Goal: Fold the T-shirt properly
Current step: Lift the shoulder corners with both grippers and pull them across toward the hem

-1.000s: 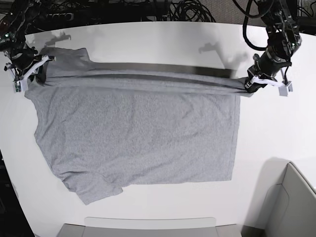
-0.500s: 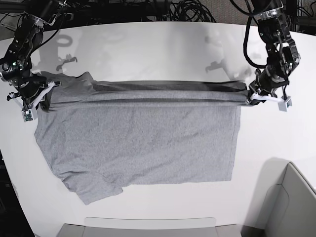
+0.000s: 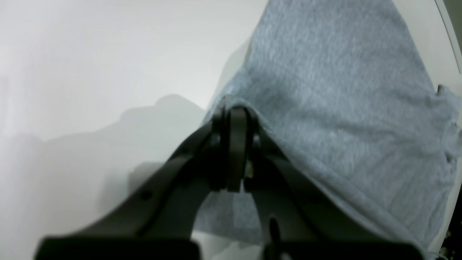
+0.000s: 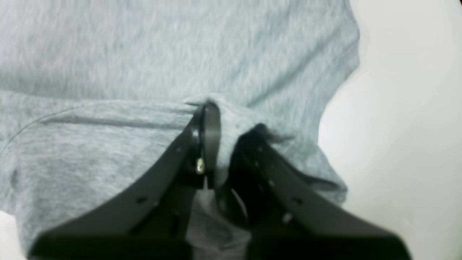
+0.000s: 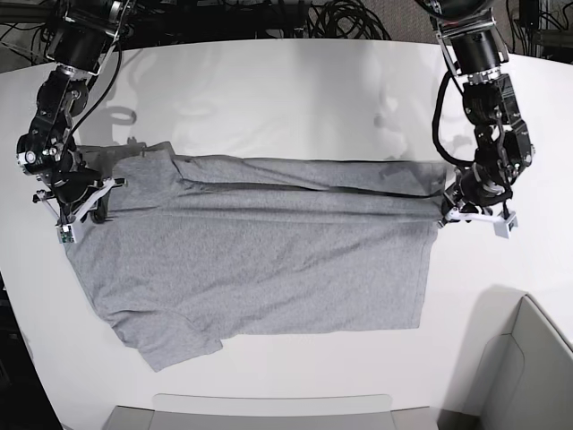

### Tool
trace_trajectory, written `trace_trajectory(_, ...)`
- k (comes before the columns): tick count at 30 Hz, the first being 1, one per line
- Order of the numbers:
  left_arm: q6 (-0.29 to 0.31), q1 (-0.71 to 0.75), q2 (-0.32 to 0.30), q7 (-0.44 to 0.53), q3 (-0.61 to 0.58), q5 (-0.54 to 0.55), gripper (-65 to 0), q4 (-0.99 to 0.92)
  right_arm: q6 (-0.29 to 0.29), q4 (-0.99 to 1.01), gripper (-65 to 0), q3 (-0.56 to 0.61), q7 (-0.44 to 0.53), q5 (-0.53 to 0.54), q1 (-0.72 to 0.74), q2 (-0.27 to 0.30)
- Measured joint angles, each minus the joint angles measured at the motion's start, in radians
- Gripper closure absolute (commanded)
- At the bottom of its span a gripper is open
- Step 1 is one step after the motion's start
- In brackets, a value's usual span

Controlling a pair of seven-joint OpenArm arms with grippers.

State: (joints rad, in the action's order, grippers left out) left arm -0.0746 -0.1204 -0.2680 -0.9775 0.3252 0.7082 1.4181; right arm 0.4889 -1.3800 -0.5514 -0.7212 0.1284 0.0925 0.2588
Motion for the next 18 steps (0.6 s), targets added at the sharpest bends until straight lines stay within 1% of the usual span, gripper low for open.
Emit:
trace_trajectory(3,0.0,-0.022,0.002,0.013,0.0,0.002,0.0,-0.04,0.0,0.051,0.0,0.0,0.01,-0.001,0.045,0.013)
trace_trajectory(6,0.0,-0.046,0.002,0.013,0.0,0.002,0.0,-0.065,0.0,0.088,0.0,0.0,0.045,-0.001,0.063,0.015)
trace_trajectory(10,0.0,-0.066,0.002,0.014,0.0,-0.003,0.0,-0.068,0.0,0.142,0.0,0.0,0.05,-0.001,0.1,0.022)
trace_trajectory(15,0.01,-0.101,0.003,0.01,0.0,-0.101,0.0,-0.075,0.0,0.179,0.0,0.0,0.056,-0.001,0.126,0.023)
trace_trajectory(18,0.011,-0.132,0.005,0.014,0.0,-0.109,0.0,-0.121,0.0,0.231,0.0,0.0,0.068,-0.001,0.153,0.024)
